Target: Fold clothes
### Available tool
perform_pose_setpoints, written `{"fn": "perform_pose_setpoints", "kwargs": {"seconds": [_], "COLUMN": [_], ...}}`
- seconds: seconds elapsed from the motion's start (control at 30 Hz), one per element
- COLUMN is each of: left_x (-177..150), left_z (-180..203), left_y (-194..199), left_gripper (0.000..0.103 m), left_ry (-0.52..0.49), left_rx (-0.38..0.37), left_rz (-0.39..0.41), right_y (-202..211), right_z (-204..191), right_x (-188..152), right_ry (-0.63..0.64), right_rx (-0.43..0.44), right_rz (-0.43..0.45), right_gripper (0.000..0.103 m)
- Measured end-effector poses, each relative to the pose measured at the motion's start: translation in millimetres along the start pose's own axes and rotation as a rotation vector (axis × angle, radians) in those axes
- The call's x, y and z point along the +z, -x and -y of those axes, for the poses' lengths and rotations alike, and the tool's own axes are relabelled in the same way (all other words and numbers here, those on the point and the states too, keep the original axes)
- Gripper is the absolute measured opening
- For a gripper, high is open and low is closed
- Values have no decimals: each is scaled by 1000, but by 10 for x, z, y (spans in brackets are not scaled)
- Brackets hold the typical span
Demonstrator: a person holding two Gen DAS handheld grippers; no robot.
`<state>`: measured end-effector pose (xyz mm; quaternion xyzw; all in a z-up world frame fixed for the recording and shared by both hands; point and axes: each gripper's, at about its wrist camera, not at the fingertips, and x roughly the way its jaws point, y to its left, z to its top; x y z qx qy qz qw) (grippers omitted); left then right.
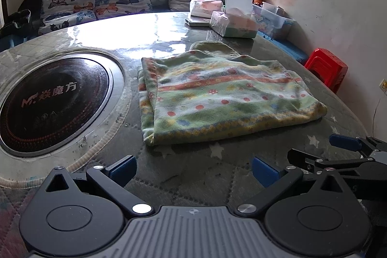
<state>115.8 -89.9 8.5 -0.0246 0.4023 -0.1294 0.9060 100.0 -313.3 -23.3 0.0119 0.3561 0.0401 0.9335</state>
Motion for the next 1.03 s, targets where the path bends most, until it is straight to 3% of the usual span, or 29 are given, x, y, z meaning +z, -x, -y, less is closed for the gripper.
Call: {"fn": "perform_pose_setpoints", "kwargs": {"seconds": [1.03], "left_x": [-54], "left_z": [104], "left_y": [62], "left_gripper": [103], "left_ry": [-28], "left_rx": [4], "left_rz": [-6], "right_y": [63], "right_z": [-14], "right_x": [-34], "right_ry": [-22], "right_rx": [18], "right_rz": [14], "right_gripper": [103]}}
